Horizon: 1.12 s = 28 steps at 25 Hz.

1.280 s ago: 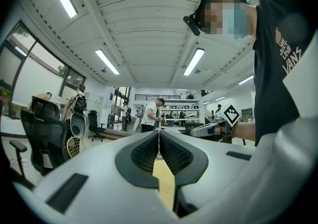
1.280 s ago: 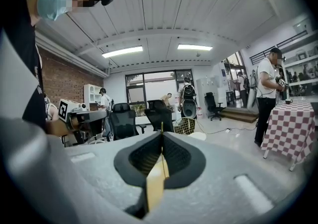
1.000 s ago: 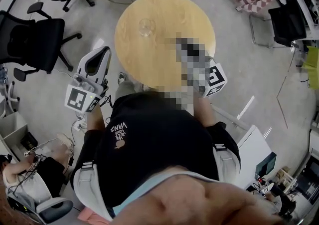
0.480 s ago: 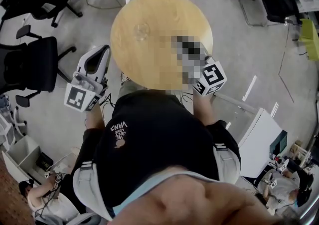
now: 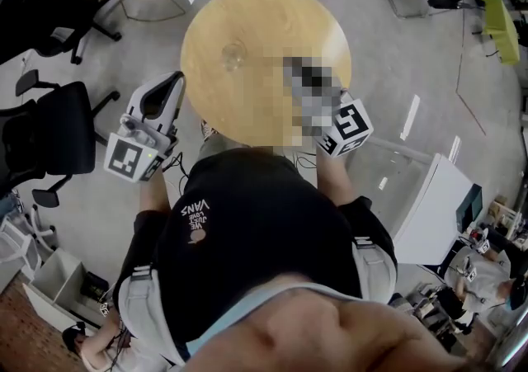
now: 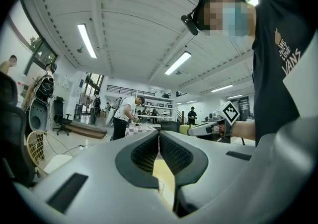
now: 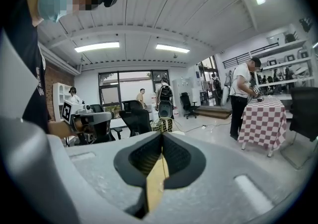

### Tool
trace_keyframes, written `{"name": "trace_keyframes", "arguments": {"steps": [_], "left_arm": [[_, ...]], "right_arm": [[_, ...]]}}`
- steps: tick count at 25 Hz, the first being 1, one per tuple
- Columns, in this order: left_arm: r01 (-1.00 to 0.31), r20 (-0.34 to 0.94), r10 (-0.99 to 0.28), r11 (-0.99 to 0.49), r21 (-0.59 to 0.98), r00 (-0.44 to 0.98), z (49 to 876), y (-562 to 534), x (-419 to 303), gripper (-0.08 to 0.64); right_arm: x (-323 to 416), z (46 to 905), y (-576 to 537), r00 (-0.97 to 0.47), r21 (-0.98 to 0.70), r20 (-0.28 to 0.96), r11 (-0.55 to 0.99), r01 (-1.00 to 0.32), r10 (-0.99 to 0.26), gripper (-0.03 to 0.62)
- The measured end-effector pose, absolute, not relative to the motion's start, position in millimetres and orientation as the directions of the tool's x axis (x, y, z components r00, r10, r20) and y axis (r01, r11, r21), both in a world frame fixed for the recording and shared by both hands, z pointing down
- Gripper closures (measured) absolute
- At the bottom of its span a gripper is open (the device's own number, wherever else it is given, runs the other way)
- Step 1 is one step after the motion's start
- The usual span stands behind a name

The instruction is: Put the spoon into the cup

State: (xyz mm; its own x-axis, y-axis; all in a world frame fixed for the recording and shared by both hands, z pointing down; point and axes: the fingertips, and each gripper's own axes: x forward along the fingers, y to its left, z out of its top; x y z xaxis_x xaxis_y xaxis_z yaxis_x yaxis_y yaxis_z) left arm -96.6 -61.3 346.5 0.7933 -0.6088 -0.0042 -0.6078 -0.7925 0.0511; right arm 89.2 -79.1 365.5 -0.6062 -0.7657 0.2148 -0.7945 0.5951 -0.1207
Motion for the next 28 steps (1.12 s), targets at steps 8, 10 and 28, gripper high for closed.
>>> {"name": "trace_keyframes", "arguments": {"steps": [8, 10, 28], "left_arm": [[-0.582, -0.019, -0.585, -0.81, 0.07, 0.811, 348, -75, -111, 0.563], [-0.578, -0.029, -0.581, -0.813, 0.073, 0.813, 347, -77, -115, 0.563], [-0.62, 0.002, -0.621, -0.782, 0.054, 0.784, 357, -98, -134, 0.563]], "right_arm": [[70, 366, -98, -0.599, -0.113, 0.212, 0.589, -0.8, -0.772, 0.591], [66, 366, -102, -0.599, -0.114, 0.208, 0.589, -0.8, -0.774, 0.591], [41, 384, -132, -0.64, -0.166, 0.2, 0.618, -0.769, -0.742, 0.591]]}}
